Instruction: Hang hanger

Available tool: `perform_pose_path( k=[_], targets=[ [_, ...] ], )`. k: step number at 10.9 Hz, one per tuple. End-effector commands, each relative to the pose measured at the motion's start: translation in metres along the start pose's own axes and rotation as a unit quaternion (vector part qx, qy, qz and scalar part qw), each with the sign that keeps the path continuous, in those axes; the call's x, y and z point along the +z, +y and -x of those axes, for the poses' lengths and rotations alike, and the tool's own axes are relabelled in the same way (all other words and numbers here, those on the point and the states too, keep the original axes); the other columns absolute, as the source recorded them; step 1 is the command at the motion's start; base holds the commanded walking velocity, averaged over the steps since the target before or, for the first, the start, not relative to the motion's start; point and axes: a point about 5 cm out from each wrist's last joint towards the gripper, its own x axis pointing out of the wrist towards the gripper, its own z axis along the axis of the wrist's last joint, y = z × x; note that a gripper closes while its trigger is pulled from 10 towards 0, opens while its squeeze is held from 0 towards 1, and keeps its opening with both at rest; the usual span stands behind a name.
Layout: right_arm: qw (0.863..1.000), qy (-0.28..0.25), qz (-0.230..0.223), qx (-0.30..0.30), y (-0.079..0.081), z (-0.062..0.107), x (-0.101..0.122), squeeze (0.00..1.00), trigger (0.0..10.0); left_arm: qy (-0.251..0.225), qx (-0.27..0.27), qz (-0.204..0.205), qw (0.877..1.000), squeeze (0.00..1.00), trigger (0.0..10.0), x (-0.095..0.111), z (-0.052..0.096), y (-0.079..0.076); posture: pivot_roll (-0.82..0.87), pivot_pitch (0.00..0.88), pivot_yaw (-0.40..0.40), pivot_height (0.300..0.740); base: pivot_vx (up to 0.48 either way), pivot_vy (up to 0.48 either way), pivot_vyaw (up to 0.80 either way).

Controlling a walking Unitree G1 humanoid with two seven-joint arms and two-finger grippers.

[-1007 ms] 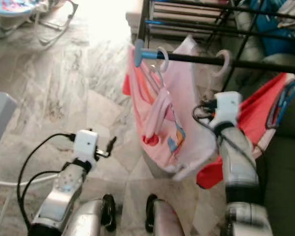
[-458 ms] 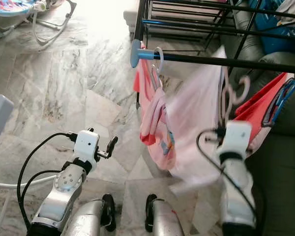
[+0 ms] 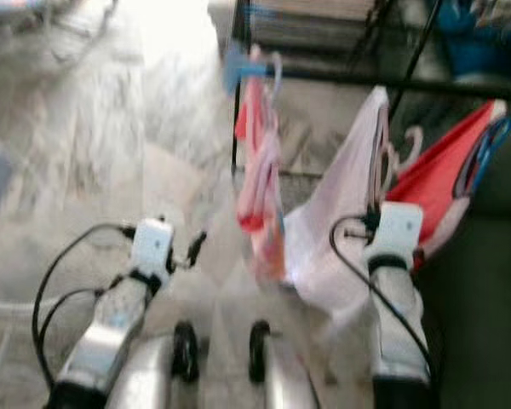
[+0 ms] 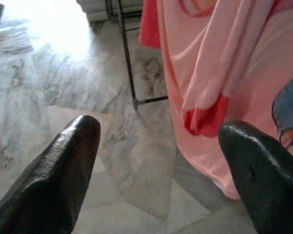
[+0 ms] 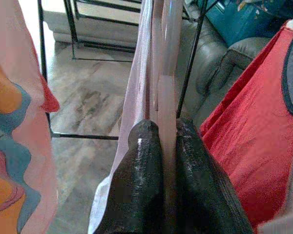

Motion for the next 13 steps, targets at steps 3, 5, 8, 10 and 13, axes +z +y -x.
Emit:
perform_pose_path(
  k=[3,5,8,10,13],
  targets=[
    [0.999,-0.011,-0.027,-0.013,0.0,-0.004,0.007,0.0,4.1,0.018,-0.002,0.0,1.0,0.0,10.0,-0.01,0.002,-0.004,-0.04,0.222,-0.05,0.74,-0.314,0.0,0.0],
    [0.999,-0.003,-0.033,0.003,0.008,-0.007,0.007,0.0,10.0,0.018,-0.002,0.0,1.0,0.0,10.0,-0.01,0.002,-0.005,-0.04,0.221,-0.055,0.74,-0.311,0.0,0.0],
    [1.0,0.004,-0.03,0.005,0.009,-0.008,0.007,0.0,10.0,0.019,-0.002,0.001,1.0,0.0,10.0,-0.011,0.002,-0.006,-0.05,0.217,-0.058,0.74,-0.298,0.0,0.0],
    [0.999,0.003,-0.036,0.013,0.013,-0.01,0.007,0.0,10.0,0.02,-0.004,-0.001,1.0,0.0,10.0,-0.011,0.0,-0.007,-0.04,0.214,-0.059,0.74,-0.289,0.0,0.0],
    [0.999,0.011,-0.037,0.038,0.017,-0.006,-0.002,0.0,10.0,0.018,0.004,-0.002,1.0,0.0,10.0,-0.012,0.003,-0.002,-0.03,0.213,-0.052,0.74,-0.192,0.0,0.0]
  ],
)
